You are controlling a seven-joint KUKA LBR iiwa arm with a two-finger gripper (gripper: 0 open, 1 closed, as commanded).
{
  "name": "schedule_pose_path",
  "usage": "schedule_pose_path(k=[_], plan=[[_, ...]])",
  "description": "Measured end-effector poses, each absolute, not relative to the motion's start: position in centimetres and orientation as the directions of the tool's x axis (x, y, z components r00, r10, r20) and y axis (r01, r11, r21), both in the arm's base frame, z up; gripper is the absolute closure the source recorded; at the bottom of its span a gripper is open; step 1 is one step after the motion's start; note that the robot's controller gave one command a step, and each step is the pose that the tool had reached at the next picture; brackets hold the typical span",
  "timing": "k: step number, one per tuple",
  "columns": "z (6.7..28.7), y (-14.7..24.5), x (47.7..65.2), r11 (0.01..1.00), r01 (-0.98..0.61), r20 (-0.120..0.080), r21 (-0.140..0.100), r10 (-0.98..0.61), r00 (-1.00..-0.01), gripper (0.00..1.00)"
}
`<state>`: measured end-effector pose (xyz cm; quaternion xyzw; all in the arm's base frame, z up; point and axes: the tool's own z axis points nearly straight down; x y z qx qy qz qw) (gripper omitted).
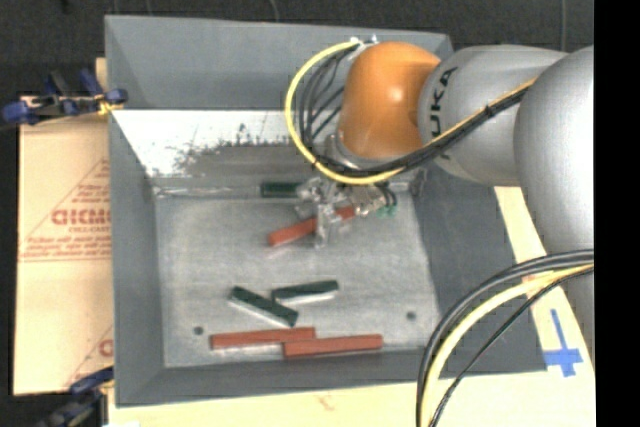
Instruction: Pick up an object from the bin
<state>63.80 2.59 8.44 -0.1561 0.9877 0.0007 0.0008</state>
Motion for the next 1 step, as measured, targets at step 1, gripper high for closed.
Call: schedule_pose_path(k=[1], plan=[[9.30,2.58,63.87,0.951,-0.308,-0.004,0.000,-0.308,-0.951,1.00]])
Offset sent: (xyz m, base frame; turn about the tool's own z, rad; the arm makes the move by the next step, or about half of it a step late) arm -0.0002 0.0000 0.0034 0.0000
